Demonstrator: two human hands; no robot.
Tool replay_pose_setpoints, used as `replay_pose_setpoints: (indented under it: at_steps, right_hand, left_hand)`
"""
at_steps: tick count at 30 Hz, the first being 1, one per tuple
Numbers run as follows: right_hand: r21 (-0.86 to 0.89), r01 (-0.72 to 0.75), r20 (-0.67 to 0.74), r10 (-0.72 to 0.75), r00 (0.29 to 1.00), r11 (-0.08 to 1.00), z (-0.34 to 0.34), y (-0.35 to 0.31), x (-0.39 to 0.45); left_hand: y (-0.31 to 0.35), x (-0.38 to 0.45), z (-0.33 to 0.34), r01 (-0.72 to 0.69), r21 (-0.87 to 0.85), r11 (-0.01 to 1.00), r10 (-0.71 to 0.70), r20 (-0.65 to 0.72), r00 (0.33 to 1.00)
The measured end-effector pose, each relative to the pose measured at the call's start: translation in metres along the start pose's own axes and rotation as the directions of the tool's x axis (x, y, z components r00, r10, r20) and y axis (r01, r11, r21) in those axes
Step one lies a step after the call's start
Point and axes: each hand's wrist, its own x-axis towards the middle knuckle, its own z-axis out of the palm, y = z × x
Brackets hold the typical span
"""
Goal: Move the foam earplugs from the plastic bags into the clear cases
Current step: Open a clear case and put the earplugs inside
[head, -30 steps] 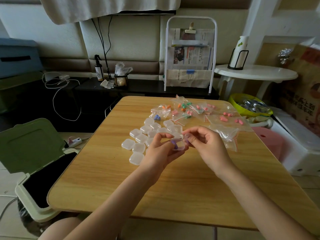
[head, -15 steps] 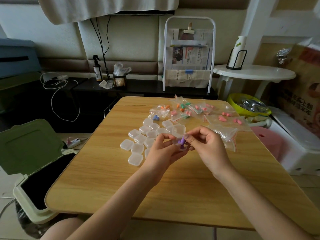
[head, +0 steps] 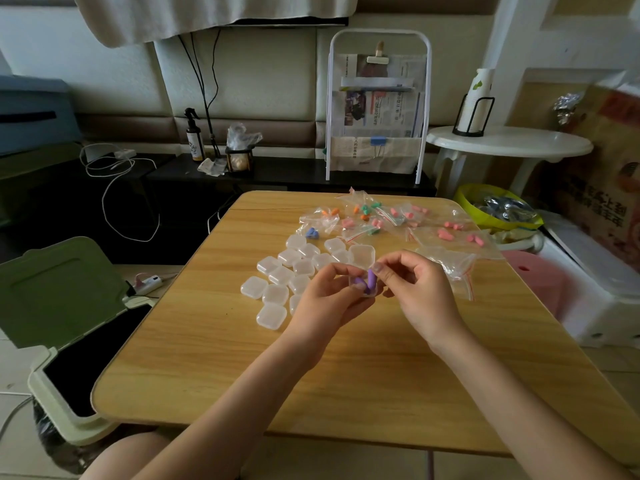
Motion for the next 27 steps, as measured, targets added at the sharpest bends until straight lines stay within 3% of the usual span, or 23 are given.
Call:
replay_pose_setpoints:
  at_steps: [7,15,27]
  right_hand:
    - [0.018,0.025,0.002,-0.025,1.0,1.0,0.0,0.0006,-0.0001]
    - [-0.006,0.029,0.06,-0.029,0.998,1.0,0.002,-0.0004,-0.0007]
    - [-0.234,0.144,-0.046,-0.159,0.986,0.961,0.0043,0.0077,-0.0026]
  left_hand:
    - [-0.0019,-0.0012,-0.0009,-0.06,0.155,0.986,0.064,-0.017,0.998]
    - [-0.0022,0.0025,0.0008,0.004,0.025,1.0,-0.003,-0.049,0.999]
    - [0.0004,0.0024,0.0019,0.046,-0.034,0.998,-0.046,-0.009,0.999]
